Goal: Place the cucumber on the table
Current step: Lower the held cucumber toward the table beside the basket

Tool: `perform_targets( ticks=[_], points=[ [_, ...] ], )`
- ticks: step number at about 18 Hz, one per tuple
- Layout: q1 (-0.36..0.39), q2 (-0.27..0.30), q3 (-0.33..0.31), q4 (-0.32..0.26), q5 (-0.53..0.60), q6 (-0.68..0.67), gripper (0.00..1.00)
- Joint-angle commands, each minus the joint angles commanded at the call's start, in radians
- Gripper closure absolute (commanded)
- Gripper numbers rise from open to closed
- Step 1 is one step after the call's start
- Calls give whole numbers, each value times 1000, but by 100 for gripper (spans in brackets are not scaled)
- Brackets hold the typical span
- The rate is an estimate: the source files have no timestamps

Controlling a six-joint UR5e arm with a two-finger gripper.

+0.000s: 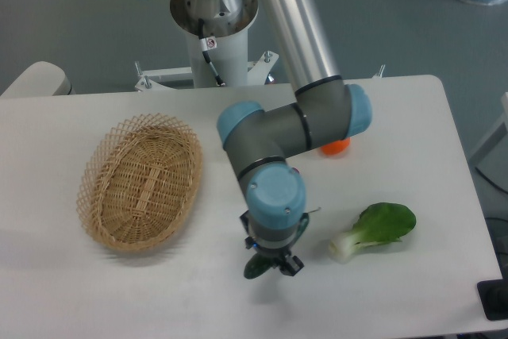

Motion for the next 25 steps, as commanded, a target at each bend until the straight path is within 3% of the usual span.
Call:
perform_targets(
  ticks=[4, 10, 17, 25],
  points=[
    [-2, -8, -12, 50, -2, -146, 94],
    [-8, -26, -12, 67, -2, -275, 93],
    [-9, -25, -69, 100, -5, -261, 87],
    [-20, -35, -75, 127, -3, -263, 47]
  ],
)
